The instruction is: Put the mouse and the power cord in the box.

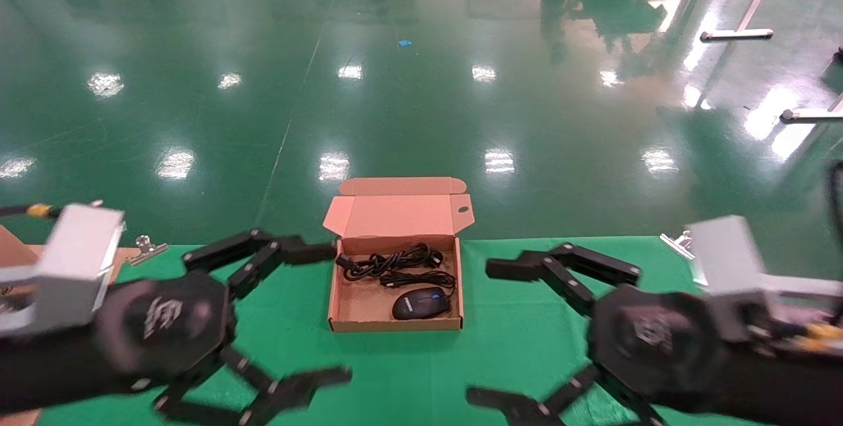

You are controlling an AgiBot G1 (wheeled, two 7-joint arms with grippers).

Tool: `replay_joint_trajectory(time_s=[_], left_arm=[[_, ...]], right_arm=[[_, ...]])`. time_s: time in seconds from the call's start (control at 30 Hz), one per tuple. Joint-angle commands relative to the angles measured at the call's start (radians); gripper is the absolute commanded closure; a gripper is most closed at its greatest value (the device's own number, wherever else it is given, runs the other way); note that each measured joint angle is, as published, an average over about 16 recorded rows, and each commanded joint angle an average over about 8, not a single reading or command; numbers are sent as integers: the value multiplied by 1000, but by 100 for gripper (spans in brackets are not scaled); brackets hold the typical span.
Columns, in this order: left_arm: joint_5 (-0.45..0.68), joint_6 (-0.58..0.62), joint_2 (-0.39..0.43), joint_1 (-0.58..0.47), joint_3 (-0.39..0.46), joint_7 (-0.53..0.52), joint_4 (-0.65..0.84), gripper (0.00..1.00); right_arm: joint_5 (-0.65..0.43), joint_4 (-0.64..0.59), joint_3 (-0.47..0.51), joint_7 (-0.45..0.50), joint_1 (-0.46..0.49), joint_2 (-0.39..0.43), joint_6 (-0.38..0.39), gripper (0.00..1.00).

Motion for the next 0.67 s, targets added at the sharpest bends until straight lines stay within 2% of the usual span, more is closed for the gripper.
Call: replay_joint_trajectory(time_s=[0.03, 0.33, 0.67], left_arm=[[-14, 25, -21, 22, -27, -34, -38, 0], [-43, 79, -64, 69, -88, -100, -123, 0], [-41, 70, -58, 62, -78, -91, -108, 0]], right_arm=[[22, 27, 34, 18, -24, 27, -26, 0], [75, 92, 117, 53, -81, 92, -87, 0], [67, 82, 103, 49, -73, 82, -77, 0]])
